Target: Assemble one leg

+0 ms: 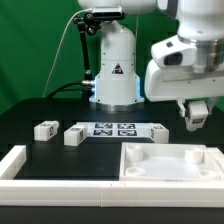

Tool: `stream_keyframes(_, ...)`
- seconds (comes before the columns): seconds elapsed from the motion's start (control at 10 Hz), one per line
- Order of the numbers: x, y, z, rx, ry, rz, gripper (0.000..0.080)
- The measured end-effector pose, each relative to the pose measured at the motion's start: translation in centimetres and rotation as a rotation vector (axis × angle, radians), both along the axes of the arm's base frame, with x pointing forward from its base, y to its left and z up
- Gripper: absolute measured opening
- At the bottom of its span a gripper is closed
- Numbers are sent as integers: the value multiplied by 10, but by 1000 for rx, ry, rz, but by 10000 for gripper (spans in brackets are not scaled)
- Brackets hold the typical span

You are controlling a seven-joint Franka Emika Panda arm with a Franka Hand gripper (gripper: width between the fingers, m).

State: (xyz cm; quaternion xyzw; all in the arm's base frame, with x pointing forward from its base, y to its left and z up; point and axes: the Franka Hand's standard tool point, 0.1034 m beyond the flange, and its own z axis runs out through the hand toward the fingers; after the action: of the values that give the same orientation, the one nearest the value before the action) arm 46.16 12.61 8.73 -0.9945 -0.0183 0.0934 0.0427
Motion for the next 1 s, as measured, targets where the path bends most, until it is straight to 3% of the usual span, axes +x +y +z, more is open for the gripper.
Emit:
stream_keyframes(0.1, 6, -8, 13, 0, -62, -9, 291)
stream_keyframes(0.2, 18, -12, 33, 5, -179, -21, 291)
stream_keyframes(0.3, 25, -11, 46, 12, -311, -36, 291)
stream_keyframes(0.5, 21, -8, 44, 37, -565, -37, 291)
stream_keyframes(0.6, 17, -9, 39, 33, -567, -11, 291)
stream_keyframes(0.7, 24, -11, 29, 33, -626, 26, 291)
stream_keyframes(0.8, 32, -15, 12, 28, -630, 63, 291)
stream_keyframes(1.0, 53, -18, 13, 19, -658, 126, 291)
